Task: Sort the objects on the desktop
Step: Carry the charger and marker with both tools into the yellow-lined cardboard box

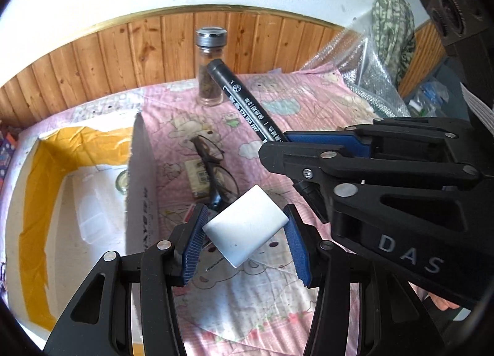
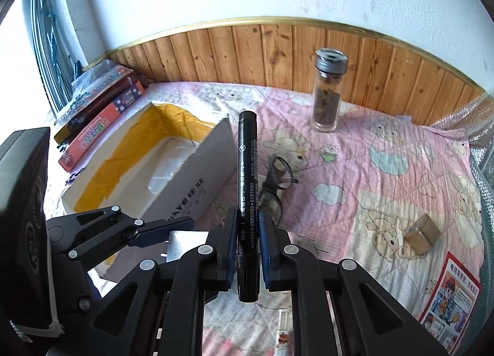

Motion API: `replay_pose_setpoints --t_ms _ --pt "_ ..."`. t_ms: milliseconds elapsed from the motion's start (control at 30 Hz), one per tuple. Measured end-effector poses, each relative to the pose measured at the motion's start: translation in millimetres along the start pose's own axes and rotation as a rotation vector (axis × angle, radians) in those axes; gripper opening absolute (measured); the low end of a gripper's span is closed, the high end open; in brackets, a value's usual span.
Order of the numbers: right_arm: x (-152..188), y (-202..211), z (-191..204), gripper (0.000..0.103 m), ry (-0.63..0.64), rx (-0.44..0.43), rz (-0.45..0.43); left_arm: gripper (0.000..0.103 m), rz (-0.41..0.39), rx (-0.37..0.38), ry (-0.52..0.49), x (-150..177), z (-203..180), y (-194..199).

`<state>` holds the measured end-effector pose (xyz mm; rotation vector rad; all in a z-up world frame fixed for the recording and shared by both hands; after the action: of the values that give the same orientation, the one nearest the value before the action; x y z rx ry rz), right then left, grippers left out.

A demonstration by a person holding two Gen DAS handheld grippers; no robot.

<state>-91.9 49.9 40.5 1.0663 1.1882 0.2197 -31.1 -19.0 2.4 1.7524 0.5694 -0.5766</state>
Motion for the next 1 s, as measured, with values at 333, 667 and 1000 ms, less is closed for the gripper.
replay_pose_setpoints --t_ms 333,667,1000 --pt "-10 21 46 0.015 0.042 -0.002 -0.080 0.052 -0.062 -0.007 0.034 4 23 38" --pt "-15 25 79 0.015 0.080 0.012 -0.117 0.052 -0.094 -0.012 0.082 6 51 56" --pt "-21 25 102 0.015 0.096 0.014 -0.131 0.052 -0.097 -0.023 0.136 14 85 68"
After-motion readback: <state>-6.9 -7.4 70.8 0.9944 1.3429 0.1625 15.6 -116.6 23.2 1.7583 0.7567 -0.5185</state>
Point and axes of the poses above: each gripper's, at about its wrist camera, not at the fingertips, and y roughly against the way its jaws point, z to its left, x to its underside, the point moved 2 cm from there along -y, roughly the way its jaws point, and after that the axes turned 9 degrees about x, right-handed, at the moved point
